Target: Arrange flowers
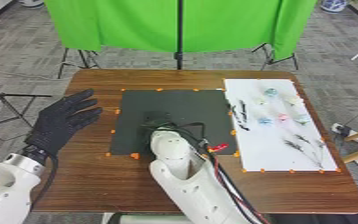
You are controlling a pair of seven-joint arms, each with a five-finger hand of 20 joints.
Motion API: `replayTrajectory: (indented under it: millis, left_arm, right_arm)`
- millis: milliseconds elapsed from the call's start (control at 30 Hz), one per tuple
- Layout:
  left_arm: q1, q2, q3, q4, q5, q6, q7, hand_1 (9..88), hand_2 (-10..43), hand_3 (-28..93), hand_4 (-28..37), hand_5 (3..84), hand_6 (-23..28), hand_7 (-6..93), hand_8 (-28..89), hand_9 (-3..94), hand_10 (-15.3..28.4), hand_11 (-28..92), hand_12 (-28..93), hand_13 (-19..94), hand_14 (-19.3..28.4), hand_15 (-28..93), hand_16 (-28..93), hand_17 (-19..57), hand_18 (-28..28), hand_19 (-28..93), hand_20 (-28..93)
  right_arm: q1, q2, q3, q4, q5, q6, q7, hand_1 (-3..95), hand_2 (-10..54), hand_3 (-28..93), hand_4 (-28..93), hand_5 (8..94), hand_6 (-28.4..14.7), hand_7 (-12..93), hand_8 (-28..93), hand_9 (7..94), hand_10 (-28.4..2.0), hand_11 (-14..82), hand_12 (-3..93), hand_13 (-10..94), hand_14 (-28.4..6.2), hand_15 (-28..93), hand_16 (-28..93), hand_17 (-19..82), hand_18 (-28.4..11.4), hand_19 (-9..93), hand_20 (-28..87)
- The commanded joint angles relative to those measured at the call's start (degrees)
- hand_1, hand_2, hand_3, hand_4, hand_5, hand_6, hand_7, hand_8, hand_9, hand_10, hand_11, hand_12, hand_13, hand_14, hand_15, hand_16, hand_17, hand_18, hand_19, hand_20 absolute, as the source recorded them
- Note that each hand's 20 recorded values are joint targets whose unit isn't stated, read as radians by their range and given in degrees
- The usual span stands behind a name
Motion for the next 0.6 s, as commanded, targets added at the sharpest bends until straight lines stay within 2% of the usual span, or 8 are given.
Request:
replayTrajectory:
  millis: [33, 233, 367, 500, 600]
  left_arm:
    - [0.0, -0.21, 0.48, 0.26, -0.02, -0.76, -0.68, 26.3, -2.6, 68, -23.7, 35.1, 2.4, 22.3, -10, 29.6, 11.0, 29, 12, 28, 13.7, 34, -1, -7.6, 24.5, 50, 5]
    - [-0.4, -0.26, 0.85, 0.52, -0.06, -0.97, -0.95, 26.5, -2.0, 67, -23.4, 34.1, 2.0, 23.6, -11, 29.6, 10.6, 29, 12, 31, 12.6, 33, 1, -7.6, 25.9, 51, 4]
    - [0.0, -0.48, 0.67, 0.31, -0.02, -1.00, -0.98, 26.2, -2.5, 68, -23.0, 34.2, 2.1, 23.9, -11, 29.3, 10.5, 29, 12, 28, 13.0, 32, 1, -7.5, 24.7, 51, 3]
    - [-0.3, -0.44, 0.86, 0.47, -0.09, -0.94, -0.89, 26.4, -2.4, 68, -23.4, 34.4, 2.2, 23.5, -11, 29.2, 10.4, 30, 12, 29, 12.6, 32, 1, -7.5, 25.2, 51, 3]
    - [-1.0, -0.24, 1.23, 0.73, -0.09, -1.15, -1.31, 26.4, -2.2, 68, -23.5, 34.1, 2.1, 23.7, -12, 29.1, 10.2, 30, 12, 30, 12.2, 32, 1, -7.5, 25.6, 52, 3]
  right_arm:
    - [-4.0, -0.3, -1.3, 1.4, -0.5, -1.1, -2.7, 32.0, -1.8, 89, -11, 78.6, 1.3, 58, 15, 93.7, -5.2, 47.4, 26.2, 93, -2.0, 65, 30, 49, -17.6, 93, 13]
    - [-4.2, -0.4, -1.8, 1.4, 0.0, -0.4, -2.2, 32.4, -1.5, 88, -12, 78.4, 1.3, 58, 15, 93.7, -5.3, 47.1, 26.5, 93, -2.0, 65, 30, 49, -17.5, 93, 13]
    - [-4.4, -0.1, -1.8, 1.0, 0.4, -0.4, -2.9, 32.5, -1.4, 88, -12, 78.3, 1.3, 58, 15, 93.7, -5.3, 47.1, 26.7, 93, -2.0, 65, 30, 49, -17.6, 93, 13]
    - [-4.5, -0.2, -2.0, 0.7, 0.7, -0.9, -3.1, 32.4, -1.4, 88, -12, 78.2, 1.3, 58, 15, 93.7, -5.4, 47.0, 26.7, 93, -2.0, 65, 30, 49, -17.7, 92, 13]
    - [-4.6, -0.2, -2.1, 0.9, 0.8, -0.7, -2.6, 32.4, -1.4, 88, -11, 78.1, 1.2, 59, 15, 93.7, -5.5, 46.8, 26.8, 92, -2.1, 65, 30, 48, -17.7, 92, 14]
